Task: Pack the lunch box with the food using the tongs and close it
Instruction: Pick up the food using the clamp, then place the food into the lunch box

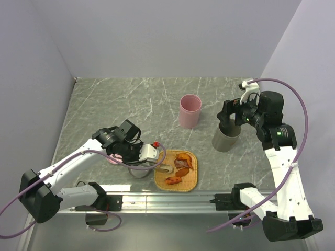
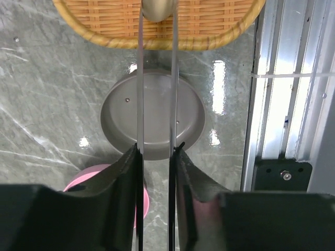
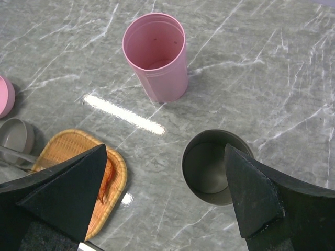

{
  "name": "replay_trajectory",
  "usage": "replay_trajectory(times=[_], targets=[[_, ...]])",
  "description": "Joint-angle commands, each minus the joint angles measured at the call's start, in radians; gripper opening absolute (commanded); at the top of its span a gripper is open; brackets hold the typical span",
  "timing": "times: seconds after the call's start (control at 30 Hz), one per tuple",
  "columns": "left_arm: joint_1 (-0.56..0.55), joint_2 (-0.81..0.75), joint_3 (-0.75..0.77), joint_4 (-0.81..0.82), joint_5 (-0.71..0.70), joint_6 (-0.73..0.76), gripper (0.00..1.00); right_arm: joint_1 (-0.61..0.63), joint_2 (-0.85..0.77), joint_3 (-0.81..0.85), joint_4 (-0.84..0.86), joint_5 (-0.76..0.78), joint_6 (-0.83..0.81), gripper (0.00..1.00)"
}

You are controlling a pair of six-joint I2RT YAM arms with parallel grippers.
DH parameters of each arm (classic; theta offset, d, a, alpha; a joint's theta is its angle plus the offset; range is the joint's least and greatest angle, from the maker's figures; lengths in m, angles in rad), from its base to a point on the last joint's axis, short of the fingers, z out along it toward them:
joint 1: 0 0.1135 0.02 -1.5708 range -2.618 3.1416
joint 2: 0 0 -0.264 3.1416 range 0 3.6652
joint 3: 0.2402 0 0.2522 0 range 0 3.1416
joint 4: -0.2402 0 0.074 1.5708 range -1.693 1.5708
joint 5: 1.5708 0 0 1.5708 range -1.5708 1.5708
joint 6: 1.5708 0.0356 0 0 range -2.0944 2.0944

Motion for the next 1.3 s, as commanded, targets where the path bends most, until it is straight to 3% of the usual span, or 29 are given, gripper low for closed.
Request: replay_trajectory(times=[0.0,0.33,0.6,0.73,0.9,1.27], targets=[[-0.004,-0.03,0.043,0.005,0.01,-0.011,0.28,-0.006,-0.017,0.007,0.017,-0.01,-0.007,1.0],[-0.001,-0.001,0.308,-0.022,0.125,-0.172,0.13,-0.008,-0.002,0.029,0.004,-0.024,-0.002,1.0],[0.135,0.264,0.658,0.047,0.246,-0.487,0.14,-0.008,0.009,0.035,-0.003,-0.019,0.004,1.0],[0.192,0.416,0.81,0.105,0.224,-0.613,0.15,-0.008,0.0,0.03,-0.002,-0.028,0.039,1.0],[0.212,0.525,0.937,0.114,0.219,-0.647,0.18,-0.011,-0.006,0.032,-0.013,-0.024,0.033,1.0],[0.215,0.623,0.98,0.12,0.199,-0.627,0.27,-0.017,-0.003,0.022,-0.02,-0.065,-0.002,1.0]])
